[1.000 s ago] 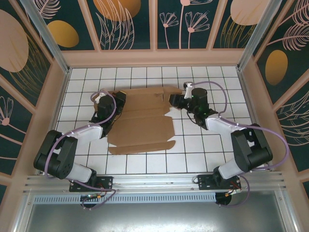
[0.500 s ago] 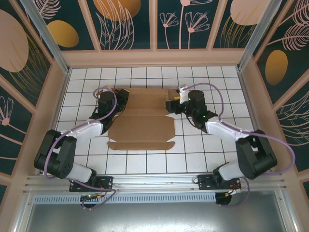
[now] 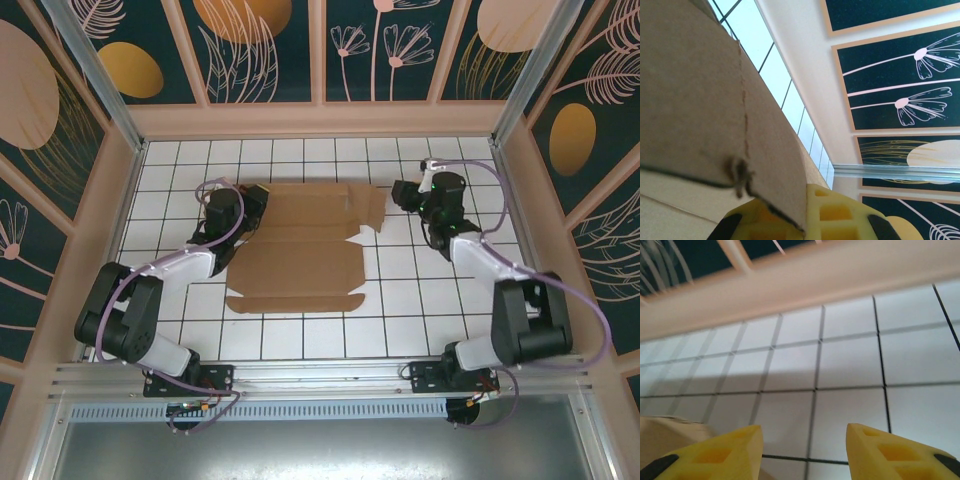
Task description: Fold the paper box
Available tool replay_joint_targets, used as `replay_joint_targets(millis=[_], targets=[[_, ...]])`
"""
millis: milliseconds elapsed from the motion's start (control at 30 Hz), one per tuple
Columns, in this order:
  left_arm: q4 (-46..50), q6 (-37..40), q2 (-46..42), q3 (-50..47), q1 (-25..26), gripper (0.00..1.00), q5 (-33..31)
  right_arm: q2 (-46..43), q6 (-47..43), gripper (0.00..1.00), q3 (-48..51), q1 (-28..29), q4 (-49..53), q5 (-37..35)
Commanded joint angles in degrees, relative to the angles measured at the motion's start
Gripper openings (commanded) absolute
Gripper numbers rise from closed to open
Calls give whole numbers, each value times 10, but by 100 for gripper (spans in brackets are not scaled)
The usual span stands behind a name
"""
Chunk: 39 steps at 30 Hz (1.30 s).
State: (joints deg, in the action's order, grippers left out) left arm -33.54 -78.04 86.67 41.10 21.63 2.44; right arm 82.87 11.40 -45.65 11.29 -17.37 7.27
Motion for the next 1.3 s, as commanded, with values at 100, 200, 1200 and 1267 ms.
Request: replay_joint_targets(millis=[100, 200, 1200, 1267], targets=[[36, 6, 30, 41, -1, 0, 10, 68, -161, 48, -5, 3, 5, 39], [36, 0, 42, 50, -1, 0, 14, 60, -220, 48, 15, 15, -20, 136], [-48, -3, 17, -17, -1, 0, 76, 51, -332, 37, 51, 183, -77, -38], [-50, -1, 8, -30, -1, 0, 76, 52, -332, 35, 59, 196, -93, -84]])
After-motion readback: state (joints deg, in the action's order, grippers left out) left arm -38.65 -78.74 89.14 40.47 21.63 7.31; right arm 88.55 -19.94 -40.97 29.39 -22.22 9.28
